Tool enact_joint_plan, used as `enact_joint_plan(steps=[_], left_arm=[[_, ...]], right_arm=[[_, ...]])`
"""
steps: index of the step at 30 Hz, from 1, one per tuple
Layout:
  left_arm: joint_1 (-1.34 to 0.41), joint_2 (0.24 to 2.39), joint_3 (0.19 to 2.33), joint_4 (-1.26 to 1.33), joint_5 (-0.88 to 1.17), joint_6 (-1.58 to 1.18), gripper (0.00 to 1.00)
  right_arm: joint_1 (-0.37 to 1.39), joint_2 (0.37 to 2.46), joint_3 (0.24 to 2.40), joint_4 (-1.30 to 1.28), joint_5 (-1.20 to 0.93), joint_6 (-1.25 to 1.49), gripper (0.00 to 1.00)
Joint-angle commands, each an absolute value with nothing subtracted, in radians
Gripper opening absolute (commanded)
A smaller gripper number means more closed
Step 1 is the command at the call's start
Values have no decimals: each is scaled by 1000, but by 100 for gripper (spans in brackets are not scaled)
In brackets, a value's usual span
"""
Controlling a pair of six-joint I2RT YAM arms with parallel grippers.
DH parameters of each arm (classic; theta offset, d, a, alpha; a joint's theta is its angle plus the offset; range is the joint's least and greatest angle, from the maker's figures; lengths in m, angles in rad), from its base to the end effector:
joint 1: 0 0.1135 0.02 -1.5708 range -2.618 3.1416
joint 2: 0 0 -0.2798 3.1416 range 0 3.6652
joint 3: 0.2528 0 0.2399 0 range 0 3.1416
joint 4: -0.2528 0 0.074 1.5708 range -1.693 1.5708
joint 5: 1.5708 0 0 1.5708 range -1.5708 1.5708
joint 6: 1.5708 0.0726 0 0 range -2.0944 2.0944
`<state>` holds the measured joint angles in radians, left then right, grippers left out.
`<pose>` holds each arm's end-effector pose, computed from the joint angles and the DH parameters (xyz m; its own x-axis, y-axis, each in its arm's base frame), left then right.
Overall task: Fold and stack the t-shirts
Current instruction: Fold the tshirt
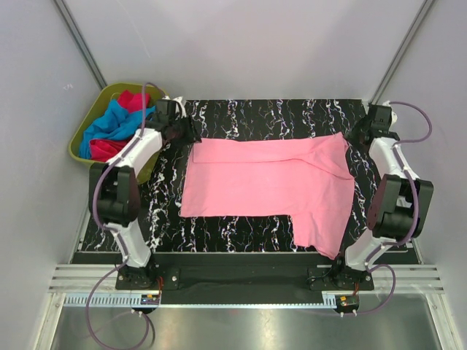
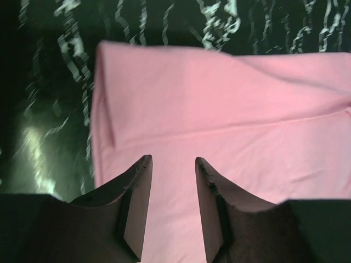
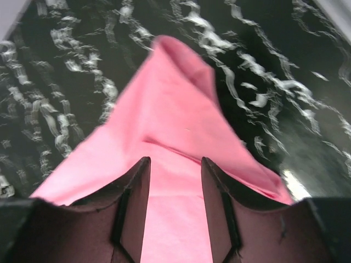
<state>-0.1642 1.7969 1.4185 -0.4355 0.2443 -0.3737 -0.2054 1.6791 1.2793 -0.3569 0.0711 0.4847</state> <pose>0.4114 -0.0860 0.2511 -0.7854 -0.2289 -0.5751 0.0384 0.9093 -0.4144 0.3847 -0.0854 0.2560 -0.4763 0.5740 -0.6661 0.5379 0.7895 0.2956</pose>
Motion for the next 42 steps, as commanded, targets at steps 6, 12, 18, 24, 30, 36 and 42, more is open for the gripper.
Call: enact_joint_plan(steps=[6,12,18,24,30,36,42], left_arm=[[-164,2069,1638,-423,445,-370,39],[-164,2128,1625,-448,459,-371,38],[-158,2100,1586,-456,442,-345,39],[-144,2095,1618,-483,442,-345,38],[-141,2144,1664,-491,474,-373,38],[-143,2177,1652,-494,483,-368,38],[-140,2175,1612,-497,479,-360,38]], right_arm=[[-207,1902,1509,-302,-181,515,50],[-207,1996,1586,-359,-231,515,54],[-206,2025,1536,-364,-319,482,58],[-206,2043,1561,-362,-311,505,58],[-207,2088,1635,-371,-236,499,57],[-206,2158,1756,-428,-143,358,60],[-206,2241,1885,-469,-95,284,61]])
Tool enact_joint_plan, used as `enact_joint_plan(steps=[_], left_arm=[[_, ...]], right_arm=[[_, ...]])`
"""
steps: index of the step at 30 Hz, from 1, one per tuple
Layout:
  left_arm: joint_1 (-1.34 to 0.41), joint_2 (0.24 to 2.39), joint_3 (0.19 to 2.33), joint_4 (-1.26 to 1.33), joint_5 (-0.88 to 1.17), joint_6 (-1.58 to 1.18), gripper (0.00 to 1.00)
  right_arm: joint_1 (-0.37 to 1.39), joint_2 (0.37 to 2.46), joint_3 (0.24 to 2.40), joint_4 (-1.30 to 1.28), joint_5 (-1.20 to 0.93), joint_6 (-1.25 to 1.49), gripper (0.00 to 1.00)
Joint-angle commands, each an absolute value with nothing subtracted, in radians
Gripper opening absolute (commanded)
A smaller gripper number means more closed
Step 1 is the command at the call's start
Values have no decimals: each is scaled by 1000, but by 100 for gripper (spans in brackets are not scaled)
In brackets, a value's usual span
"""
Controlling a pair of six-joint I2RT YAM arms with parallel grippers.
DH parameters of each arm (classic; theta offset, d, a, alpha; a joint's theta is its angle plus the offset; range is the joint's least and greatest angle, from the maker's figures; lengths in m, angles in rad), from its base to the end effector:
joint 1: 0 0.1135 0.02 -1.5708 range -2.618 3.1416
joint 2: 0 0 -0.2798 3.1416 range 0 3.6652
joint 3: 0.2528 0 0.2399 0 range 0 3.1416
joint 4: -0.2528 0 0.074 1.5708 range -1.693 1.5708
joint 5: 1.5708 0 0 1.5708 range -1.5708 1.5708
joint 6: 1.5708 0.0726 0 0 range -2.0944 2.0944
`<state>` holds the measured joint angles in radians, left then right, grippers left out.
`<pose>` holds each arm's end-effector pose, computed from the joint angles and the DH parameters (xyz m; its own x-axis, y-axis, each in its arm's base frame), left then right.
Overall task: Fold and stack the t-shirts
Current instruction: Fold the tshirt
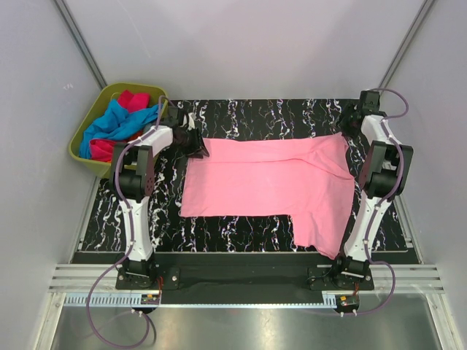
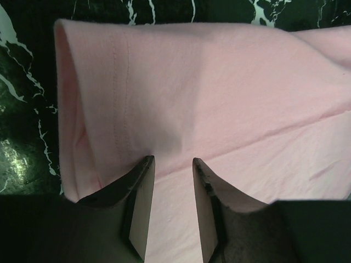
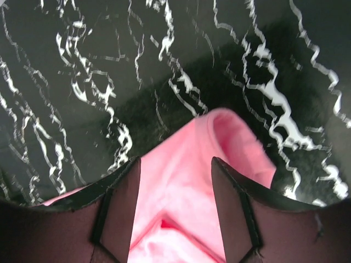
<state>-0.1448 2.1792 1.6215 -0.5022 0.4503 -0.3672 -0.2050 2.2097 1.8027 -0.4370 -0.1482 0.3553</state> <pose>0.4673 -0.1001 0.1495 -0.9279 -0.1913 -0.3201 0.0079 0.8480 -0.5299 0.5121 -0.0955 0.1923 -0.6493 0.4864 -0.5846 0.3532 0.8737 0.3346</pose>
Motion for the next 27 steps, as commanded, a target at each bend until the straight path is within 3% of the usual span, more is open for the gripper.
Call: enact_joint_plan(steps=[1,12,19,27], left_arm=[[-140,2175,1609,-497,477,-360,38],[-135,2161,1586,-511,466,-347,37],[-138,1990,1534,-508,325,-363,44],[-140,1976,1525,-532,262,-393,50]], right_arm=[[-206,2252,1900,-475,-86,279,61],[-206,2332,1990,-521,-65,270,62],[-207,2241,2026,-778,104,363,63],[-176,2103,1918,-833,14,359,64]])
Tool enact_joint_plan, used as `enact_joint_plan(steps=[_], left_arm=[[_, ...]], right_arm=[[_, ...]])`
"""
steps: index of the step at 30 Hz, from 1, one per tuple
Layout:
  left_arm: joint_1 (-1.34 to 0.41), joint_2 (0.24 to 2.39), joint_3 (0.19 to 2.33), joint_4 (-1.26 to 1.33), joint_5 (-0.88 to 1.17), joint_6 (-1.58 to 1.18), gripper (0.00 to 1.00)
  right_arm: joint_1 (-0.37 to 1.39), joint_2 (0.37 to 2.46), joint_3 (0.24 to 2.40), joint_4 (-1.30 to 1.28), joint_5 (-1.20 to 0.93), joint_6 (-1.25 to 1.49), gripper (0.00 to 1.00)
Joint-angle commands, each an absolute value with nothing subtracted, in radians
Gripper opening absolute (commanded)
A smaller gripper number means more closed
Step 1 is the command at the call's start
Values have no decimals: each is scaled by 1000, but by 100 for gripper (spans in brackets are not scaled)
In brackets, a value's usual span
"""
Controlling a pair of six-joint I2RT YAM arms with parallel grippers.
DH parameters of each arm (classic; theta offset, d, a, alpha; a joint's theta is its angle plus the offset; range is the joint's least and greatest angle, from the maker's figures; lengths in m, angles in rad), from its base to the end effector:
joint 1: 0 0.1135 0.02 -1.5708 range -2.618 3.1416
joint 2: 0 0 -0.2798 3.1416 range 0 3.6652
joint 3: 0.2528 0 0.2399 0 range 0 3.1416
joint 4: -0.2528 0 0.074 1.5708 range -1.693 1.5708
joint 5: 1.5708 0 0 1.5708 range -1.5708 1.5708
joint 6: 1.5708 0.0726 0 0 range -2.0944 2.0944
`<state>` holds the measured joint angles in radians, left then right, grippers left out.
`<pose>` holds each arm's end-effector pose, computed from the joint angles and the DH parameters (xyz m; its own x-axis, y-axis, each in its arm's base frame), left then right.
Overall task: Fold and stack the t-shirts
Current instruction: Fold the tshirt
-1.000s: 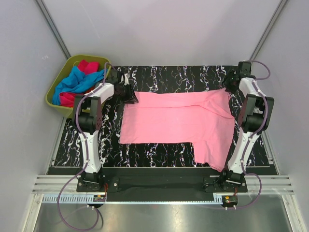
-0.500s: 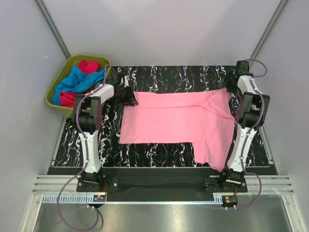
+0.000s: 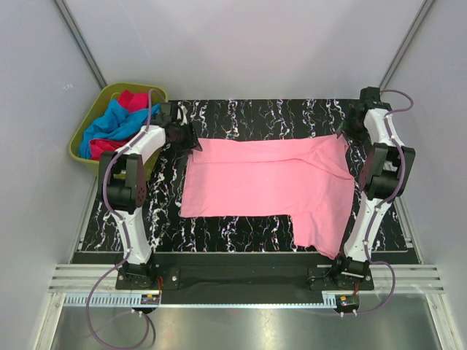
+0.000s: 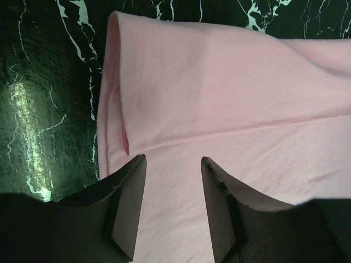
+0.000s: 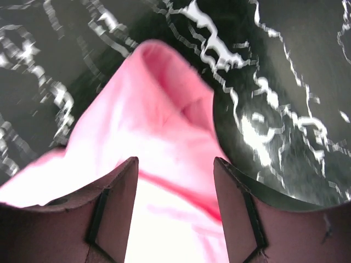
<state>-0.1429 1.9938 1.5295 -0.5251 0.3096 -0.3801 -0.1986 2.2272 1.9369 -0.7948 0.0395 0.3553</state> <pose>0.4403 -0.0857 0.1986 -0.8799 -0.2304 -0.4155 -0.0271 0.8975 -0.4402 0.4885 -0.1012 0.1966 -0.7379 0.5031 -0.4498 0.5034 0.8543 0.1296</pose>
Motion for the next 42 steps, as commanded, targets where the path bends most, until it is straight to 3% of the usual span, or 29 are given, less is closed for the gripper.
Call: enact_joint_plan(steps=[1,7,18,24,29,42], left_arm=[[-138,1979,1517,-537,265,-394,49],[-140,2020,1505,-540,265,-379,45],[-141,2094,1534,-534,235,-387,35],[-140,2099,1537,-541,229,-396,36],[-140,2095,1512,-537,229,-407,43],[-141,2039,1479,-537,204,-411,39]], right_arm=[[-163,2092,1908,-833,5,345,64],[-110,2022,1778,-767,-115,282,64],[-87,2002,1736,-732,-172,291,63],[-87,2016,1736,-732,-175,293,62],[-87,2031,1744,-730,-179,295,62],[-87,2042,1744,-727,-187,292,62]])
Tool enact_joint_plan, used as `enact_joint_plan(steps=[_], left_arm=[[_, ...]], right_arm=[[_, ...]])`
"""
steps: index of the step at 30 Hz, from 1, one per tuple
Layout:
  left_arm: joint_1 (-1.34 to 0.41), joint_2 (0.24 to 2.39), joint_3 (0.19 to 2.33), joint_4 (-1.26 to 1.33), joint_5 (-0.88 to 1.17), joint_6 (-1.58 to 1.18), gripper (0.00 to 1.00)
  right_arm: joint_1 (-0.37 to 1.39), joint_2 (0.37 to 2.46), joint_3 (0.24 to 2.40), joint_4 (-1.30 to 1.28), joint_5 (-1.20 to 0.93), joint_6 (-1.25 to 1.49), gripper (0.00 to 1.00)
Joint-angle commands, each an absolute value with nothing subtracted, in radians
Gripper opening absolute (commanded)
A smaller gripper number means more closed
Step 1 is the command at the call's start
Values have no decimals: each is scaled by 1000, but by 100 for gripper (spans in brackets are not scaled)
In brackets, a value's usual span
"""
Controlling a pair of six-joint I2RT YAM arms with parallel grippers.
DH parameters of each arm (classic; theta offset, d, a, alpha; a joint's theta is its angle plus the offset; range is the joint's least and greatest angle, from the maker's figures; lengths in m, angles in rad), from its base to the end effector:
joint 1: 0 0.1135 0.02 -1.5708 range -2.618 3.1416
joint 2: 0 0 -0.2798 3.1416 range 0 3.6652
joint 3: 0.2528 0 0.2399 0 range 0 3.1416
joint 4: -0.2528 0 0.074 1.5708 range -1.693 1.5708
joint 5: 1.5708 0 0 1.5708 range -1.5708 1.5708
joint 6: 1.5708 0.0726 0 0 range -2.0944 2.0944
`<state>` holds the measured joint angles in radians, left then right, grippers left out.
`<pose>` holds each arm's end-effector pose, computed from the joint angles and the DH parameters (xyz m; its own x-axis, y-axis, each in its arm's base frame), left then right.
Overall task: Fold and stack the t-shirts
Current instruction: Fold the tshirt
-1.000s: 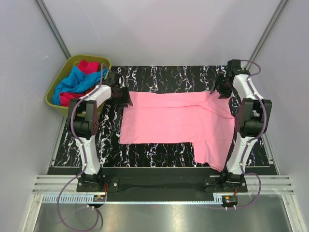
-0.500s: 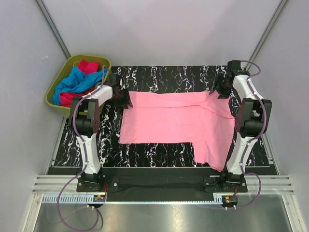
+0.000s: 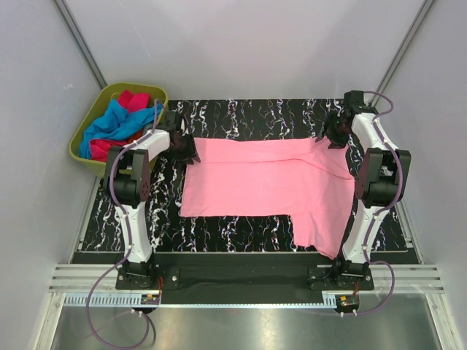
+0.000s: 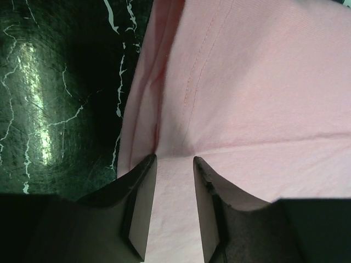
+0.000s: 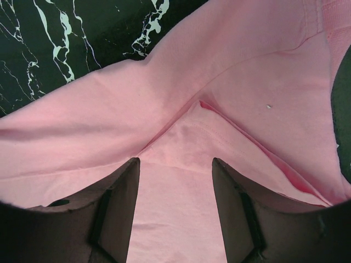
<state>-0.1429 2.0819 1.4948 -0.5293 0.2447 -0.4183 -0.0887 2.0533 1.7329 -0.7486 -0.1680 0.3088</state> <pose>0.4398 -0.0811 0.1490 -0.9116 -0.2670 -0.3127 -0.1388 0.9157 -0.3772 0.4585 -0.0286 0.2175 -0.8298 0.3746 -0.4137 0.2723 0.9188 0.2858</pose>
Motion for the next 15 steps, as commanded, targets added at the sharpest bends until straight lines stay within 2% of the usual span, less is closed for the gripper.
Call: enact_joint_plan(steps=[1,7,15], left_arm=[[-140,2034,1479,-537,203,-410,39],[-138,2025,1493,-526,181,-410,45],[-138,2059,1511,-506,207,-416,40]], right_arm=[[-87,2040,1744,-729,-186,293,62],[-87,2043,1746,-729,-196,291,62],[-87,2046,1741,-729,-201,293,61]])
